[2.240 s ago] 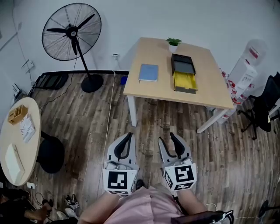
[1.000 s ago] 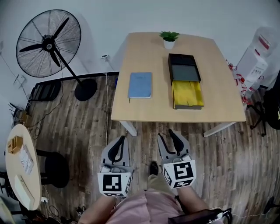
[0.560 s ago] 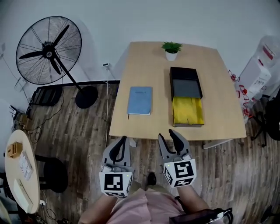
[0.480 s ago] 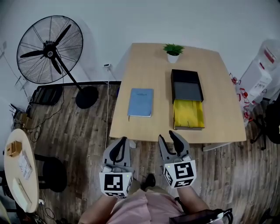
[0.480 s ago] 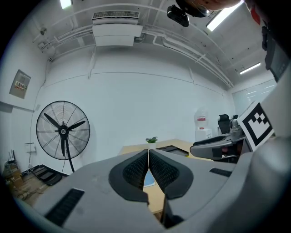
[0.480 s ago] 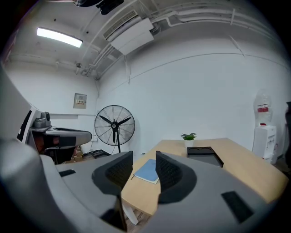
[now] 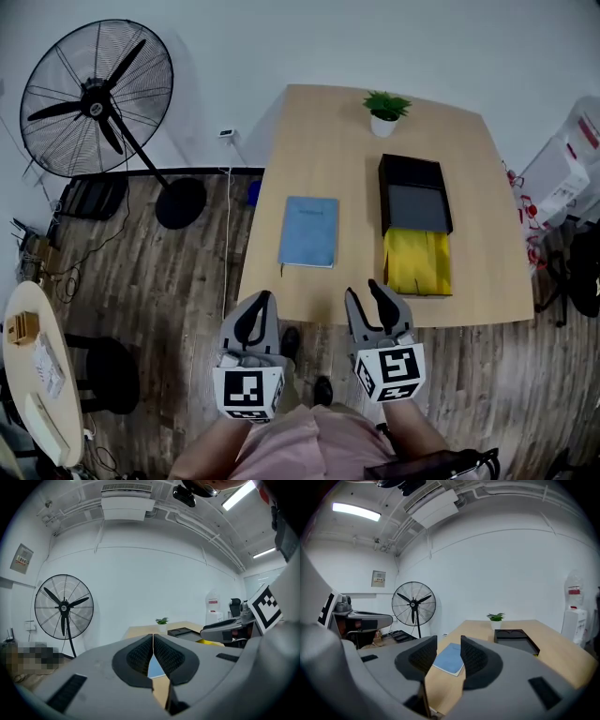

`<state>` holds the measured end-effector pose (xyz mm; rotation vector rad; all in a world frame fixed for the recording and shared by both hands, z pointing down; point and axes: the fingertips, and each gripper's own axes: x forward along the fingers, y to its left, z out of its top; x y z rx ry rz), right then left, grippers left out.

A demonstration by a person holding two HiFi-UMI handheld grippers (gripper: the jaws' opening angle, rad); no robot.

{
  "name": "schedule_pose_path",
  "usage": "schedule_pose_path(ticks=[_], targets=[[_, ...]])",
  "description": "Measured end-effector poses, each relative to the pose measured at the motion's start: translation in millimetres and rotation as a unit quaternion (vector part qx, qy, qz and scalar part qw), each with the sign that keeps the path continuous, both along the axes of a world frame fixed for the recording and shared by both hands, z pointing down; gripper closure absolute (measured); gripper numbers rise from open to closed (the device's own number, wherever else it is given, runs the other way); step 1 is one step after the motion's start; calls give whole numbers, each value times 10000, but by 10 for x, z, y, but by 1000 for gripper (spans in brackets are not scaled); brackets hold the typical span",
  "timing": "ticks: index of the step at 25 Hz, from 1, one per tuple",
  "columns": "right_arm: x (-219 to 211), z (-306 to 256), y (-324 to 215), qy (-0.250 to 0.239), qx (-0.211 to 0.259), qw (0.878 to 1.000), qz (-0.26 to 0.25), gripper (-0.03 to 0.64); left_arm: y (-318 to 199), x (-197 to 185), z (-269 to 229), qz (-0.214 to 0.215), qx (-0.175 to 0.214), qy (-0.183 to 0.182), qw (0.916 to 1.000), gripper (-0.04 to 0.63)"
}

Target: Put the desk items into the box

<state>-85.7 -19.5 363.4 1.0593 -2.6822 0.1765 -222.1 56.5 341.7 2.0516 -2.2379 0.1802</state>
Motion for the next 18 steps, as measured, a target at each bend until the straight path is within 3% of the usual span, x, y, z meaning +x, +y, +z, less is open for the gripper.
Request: schedule_pose_path(ticks=[8,18], targets=[[-532,95,-737,-39,-195,9991,383,454,-847,-497,231,514,-147,148,9985,580],[-880,-1,-1360,-7,-26,9951,987,451,-1611,-895,127,1079,-46,231,9939,580]])
